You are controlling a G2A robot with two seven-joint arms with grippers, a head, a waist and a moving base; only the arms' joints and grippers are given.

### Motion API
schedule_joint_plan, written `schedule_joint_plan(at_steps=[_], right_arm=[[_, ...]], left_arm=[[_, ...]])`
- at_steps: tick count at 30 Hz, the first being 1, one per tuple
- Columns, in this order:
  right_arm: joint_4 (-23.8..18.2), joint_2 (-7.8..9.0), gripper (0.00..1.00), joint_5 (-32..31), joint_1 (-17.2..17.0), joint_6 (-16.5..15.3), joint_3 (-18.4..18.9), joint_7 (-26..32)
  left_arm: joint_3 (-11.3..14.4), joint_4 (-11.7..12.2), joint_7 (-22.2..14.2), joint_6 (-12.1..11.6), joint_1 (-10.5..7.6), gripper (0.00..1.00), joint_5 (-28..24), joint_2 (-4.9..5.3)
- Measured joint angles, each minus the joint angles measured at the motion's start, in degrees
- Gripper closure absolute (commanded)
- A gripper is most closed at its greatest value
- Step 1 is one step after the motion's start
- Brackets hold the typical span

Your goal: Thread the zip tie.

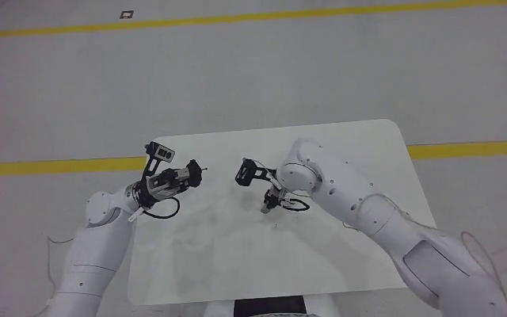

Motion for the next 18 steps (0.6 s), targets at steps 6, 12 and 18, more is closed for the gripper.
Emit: schedule_joint_plan(at_steps=[6,12,18], right_arm=[[0.33,-0.31,0.0,0.88,0.91,-1.44,-3.46,0.94],[0.53,-0.26,0.0,0.47,0.72,-1.18,-3.41,0.35],[0.35,0.11,0.22,-3.5,0.74,-0.46,-2.87,-0.99]], left_arm=[[0.0,0.0,0.0,0.0,0.0,1.0,0.0,0.0],[0.0,0.0,0.0,0.0,0.0,1.0,0.0,0.0],[0.0,0.0,0.0,0.0,0.0,1.0,0.0,0.0]])
